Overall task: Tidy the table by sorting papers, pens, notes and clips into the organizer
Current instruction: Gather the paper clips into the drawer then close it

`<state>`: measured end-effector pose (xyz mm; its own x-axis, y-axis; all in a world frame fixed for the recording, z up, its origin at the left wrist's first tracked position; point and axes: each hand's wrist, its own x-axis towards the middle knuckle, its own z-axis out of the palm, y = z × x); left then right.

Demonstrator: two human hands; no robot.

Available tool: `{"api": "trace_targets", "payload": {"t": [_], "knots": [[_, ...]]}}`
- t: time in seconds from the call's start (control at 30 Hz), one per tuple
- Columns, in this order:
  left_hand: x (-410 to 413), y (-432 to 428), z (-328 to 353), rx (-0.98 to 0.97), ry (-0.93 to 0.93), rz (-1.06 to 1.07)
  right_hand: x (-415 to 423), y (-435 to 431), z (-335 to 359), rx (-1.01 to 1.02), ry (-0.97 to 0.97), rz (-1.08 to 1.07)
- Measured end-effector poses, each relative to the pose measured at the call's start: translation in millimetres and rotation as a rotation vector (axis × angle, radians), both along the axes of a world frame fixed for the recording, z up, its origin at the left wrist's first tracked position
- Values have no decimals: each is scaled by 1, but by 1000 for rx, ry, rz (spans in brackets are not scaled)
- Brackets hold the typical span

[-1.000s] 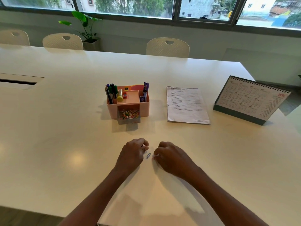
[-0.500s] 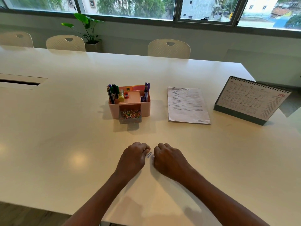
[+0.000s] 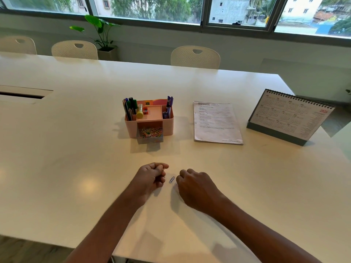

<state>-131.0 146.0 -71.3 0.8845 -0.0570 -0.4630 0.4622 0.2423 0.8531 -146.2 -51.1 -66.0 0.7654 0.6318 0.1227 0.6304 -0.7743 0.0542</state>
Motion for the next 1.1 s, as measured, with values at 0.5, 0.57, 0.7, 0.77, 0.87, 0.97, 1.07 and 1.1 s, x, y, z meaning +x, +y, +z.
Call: {"api": "trace_targets", "payload": {"t": [0.5,0.57,0.7,0.77,0.87,0.97,1.07,1.1], "knots": [[-10,-10,-5,989,-372,-213,11,-1,-3,172,151,-101],[-12,-12,-6,1076,-455,-241,15,-10,2,255,257,-91],[-7,-14,-5,1136,-468,-281,18,-24,6,334,394,-70],[-4,-17,-2,1175,-442,-321,13,-23,9,318,391,-68],[0,-20,-2,1201,-429,-404,0,-14,8,256,309,-66],[2,-19,-4,1216,-407,-479,-11,-4,5,204,171,-51],[4,-14,-7,1127,-400,-494,-15,1,2,179,114,-40],[5,-12,-5,1021,-368,-457,-14,2,2,163,109,-45]]}}
